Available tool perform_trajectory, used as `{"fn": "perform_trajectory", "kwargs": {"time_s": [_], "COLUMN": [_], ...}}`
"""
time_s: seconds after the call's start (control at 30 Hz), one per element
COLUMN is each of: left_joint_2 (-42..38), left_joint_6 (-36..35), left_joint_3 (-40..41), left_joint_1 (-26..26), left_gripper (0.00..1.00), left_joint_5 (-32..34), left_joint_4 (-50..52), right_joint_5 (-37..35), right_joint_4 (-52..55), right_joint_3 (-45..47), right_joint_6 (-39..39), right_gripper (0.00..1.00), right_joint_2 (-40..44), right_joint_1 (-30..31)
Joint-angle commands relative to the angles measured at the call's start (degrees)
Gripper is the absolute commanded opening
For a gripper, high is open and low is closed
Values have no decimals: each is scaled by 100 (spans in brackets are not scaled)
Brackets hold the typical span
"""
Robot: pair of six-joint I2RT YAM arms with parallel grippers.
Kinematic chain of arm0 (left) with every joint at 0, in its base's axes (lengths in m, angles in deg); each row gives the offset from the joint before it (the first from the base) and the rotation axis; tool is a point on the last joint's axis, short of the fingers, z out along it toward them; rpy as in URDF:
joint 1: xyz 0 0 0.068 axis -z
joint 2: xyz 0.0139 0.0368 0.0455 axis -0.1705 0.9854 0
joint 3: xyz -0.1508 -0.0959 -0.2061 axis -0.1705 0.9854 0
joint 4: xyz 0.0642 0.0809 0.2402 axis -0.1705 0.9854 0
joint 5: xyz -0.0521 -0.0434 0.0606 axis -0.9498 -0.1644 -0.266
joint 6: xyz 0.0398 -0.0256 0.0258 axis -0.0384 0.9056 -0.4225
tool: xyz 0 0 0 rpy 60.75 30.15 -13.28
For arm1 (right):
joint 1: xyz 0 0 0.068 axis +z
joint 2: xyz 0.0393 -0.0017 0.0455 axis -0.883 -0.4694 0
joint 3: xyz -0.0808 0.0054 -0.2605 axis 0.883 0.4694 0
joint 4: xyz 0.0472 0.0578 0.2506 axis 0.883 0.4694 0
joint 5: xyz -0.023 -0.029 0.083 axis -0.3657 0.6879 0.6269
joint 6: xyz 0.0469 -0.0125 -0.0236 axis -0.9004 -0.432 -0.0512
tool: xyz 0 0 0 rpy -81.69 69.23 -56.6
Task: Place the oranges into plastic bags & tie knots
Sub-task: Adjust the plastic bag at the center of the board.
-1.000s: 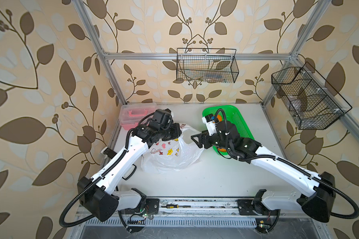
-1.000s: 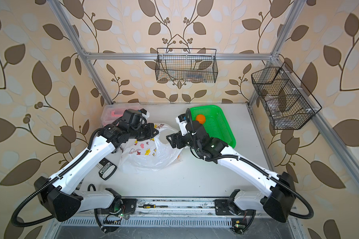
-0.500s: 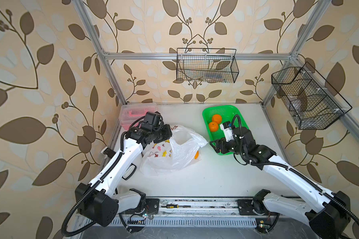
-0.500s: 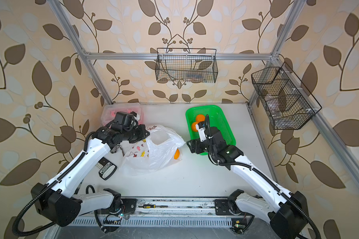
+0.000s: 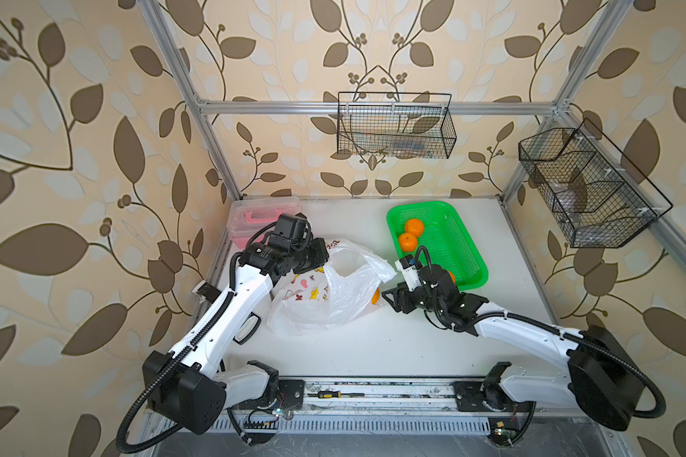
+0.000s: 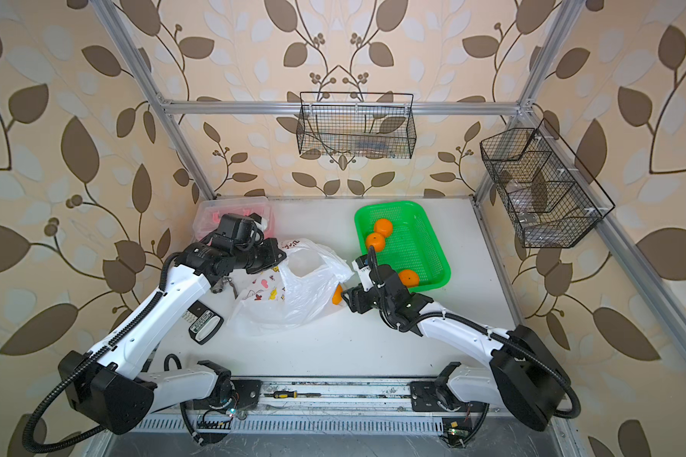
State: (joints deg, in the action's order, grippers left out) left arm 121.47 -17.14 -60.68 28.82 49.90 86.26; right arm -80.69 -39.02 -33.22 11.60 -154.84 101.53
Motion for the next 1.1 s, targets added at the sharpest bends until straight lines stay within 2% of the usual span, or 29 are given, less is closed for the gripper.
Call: {"fn": "perform_trajectory", "kwargs": {"time_s": [0.0, 0.07, 0.1, 0.17, 0.23, 0.27, 0.5, 0.63, 0.7, 0.83, 0.9, 0.97, 1.07], "left_joint_2": [-107, -111, -113, -116, -124, -133, -186, -143, -131, -124, -128, -117, -76], "left_joint_6": [-119, -125, -133, -140, -149, -141, -106, -72, -69, -52, -29, 17, 69], "left_joint_3": [-11, -29, -19, -37, -48, -60, -219, -311, -319, -305, -278, -242, -206], "left_joint_1": [-77, -81, -81, -81, -88, -90, -118, -125, -125, -125, -125, -125, -125], "left_gripper": [0, 0, 0, 0, 0, 0, 0, 0, 0, 0, 0, 0, 0], "left_joint_5": [-40, -31, -31, -31, -31, -31, -189, -353, -373, -453, -541, -641, -718], "left_joint_4": [26, 40, 35, 44, 53, 60, 132, 125, 132, 110, 55, -17, -88], "right_joint_5": [-224, -264, -279, -318, -366, -393, -237, 35, 302, 326, 310, 290, 207], "right_joint_4": [-1049, -1156, -1230, -1292, -1118, -946, 1021, 2066, 2208, 2244, 2234, 2231, 2519], "right_joint_3": [-205, -377, -441, -544, -686, -757, -1777, -2553, -2702, -2624, -2483, -2284, -1947], "right_joint_6": [265, 415, 479, 581, 666, 679, 603, 358, 254, 162, 149, 194, 306], "right_gripper": [64, 59, 53, 33, 7, 0, 0, 0, 0, 0, 16, 41, 62], "right_joint_2": [-319, -466, -503, -522, -425, -336, 589, 578, 480, 339, 413, 674, 1204], "right_joint_1": [45, 56, 56, 57, 57, 55, 100, -15, -171, -394, -439, -454, -467]}}
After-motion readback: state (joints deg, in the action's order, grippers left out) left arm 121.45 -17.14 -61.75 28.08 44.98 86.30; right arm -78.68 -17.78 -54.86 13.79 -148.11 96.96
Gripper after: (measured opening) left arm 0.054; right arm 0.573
